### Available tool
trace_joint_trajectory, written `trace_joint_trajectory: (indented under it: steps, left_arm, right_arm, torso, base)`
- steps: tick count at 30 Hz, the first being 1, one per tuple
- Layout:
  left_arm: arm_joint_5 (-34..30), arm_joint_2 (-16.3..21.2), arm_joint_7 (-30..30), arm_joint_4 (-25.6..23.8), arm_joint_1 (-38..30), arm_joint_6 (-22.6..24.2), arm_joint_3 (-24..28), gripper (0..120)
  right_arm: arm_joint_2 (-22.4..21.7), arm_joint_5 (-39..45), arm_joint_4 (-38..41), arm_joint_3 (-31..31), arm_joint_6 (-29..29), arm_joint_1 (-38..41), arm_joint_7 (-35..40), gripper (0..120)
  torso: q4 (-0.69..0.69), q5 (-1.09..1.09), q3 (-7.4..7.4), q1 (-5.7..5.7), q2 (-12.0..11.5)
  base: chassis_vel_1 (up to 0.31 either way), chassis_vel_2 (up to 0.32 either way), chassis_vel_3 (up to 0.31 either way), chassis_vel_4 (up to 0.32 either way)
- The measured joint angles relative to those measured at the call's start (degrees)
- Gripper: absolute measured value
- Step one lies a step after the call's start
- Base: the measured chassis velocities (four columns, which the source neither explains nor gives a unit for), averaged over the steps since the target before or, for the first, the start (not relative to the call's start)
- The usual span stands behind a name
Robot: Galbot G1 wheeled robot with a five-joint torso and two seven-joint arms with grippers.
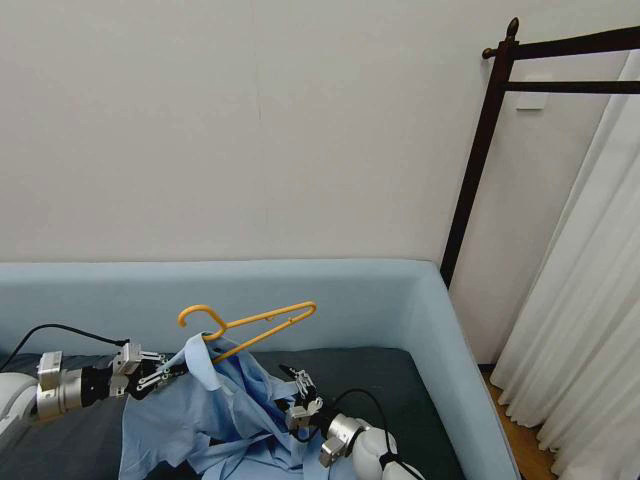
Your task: Pick up the clothes from the sofa and hang them on the clothes hanger.
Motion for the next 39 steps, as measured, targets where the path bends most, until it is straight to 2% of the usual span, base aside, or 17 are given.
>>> trace_joint_trajectory:
  steps: [2,3,4,5,6,9,10,13,19,25,32,36,39]
  left_arm:
    - [0.0,0.0,0.0,0.0,0.0,0.0,-0.1,2]
    - [0.0,0.0,0.1,0.0,0.1,0.0,-0.2,2]
    - [0.0,0.0,0.1,0.0,0.1,0.0,-0.2,2]
    - [0.0,0.0,0.1,0.0,0.3,-0.1,-0.3,2]
    - [0.0,0.0,0.1,0.0,0.3,-0.1,-0.3,2]
    - [0.0,0.1,0.1,-0.4,0.6,-0.1,-0.6,2]
    - [0.0,0.1,0.1,-0.4,0.6,-0.1,-0.6,2]
    - [0.1,0.2,0.1,-0.7,1.1,-0.2,-1.0,2]
    - [0.3,0.5,0.3,0.1,1.3,-1.0,-1.5,2]
    - [1.5,-0.1,0.9,3.0,1.0,-2.4,-1.6,2]
    - [1.1,-0.9,1.0,3.9,0.6,-3.1,-1.3,2]
    - [-1.6,-1.1,1.2,4.1,0.4,-3.8,-1.0,2]
    - [-3.6,-1.3,2.2,4.3,-0.1,-4.6,-0.5,2]
  right_arm:
    - [-0.3,1.6,0.4,-0.6,-0.4,-0.2,0.4,65]
    - [-0.9,4.6,1.0,-2.0,-1.2,-0.4,0.9,58]
    - [-1.0,5.3,1.1,-2.3,-1.3,-0.5,1.0,58]
    - [-1.6,10.1,1.9,-4.2,-1.9,-0.9,1.1,49]
    - [-1.6,10.1,1.9,-4.2,-1.9,-0.9,1.1,49]
    - [-2.6,19.2,3.1,-7.4,-2.8,-1.3,0.9,36]
    - [-2.6,19.2,3.1,-7.4,-2.8,-1.3,0.9,36]
    - [-3.2,28.2,4.7,-10.4,-4.7,-1.7,0.8,21]
    - [-3.9,32.7,7.4,-10.6,-6.8,-2.6,2.8,1]
    - [-5.0,33.7,11.6,-9.3,-8.9,-4.4,7.9,0]
    - [-6.1,34.6,14.5,-7.8,-9.6,-6.2,9.8,0]
    - [-6.5,38.6,16.1,-7.4,-11.1,-6.5,9.2,0]
    - [-6.7,44.8,17.9,-6.0,-13.2,-5.3,7.7,0]
  torso:
    - [0.00,0.00,0.00,0.00,0.0]
    - [0.00,0.00,0.00,0.00,0.0]
    - [0.00,0.00,0.00,0.00,0.0]
    - [0.00,0.00,0.00,0.00,0.0]
    - [0.00,0.00,0.00,0.00,0.0]
    - [0.00,0.00,0.00,0.00,0.0]
    - [0.00,0.00,0.00,0.00,0.0]
    - [0.00,0.00,0.00,0.00,0.0]
    - [0.01,0.01,0.00,0.00,0.0]
    - [0.01,0.00,0.00,0.00,0.0]
    - [0.00,0.00,0.00,0.00,0.0]
    - [0.00,0.01,0.00,0.00,0.0]
    - [0.00,0.01,0.00,0.00,0.0]
  base:
    - [0.000,0.000,0.000,0.000]
    - [0.000,0.000,0.000,0.000]
    - [0.000,0.000,0.000,0.000]
    - [0.000,0.000,0.000,0.000]
    - [0.000,0.000,0.000,0.000]
    - [0.000,0.000,0.000,0.000]
    - [0.000,0.000,0.000,0.000]
    - [0.000,0.000,0.000,0.000]
    - [0.000,0.000,0.000,0.000]
    - [0.000,0.000,0.000,0.000]
    - [0.000,0.000,0.000,0.000]
    - [0.000,0.000,0.000,0.000]
    - [0.000,0.000,0.000,0.000]
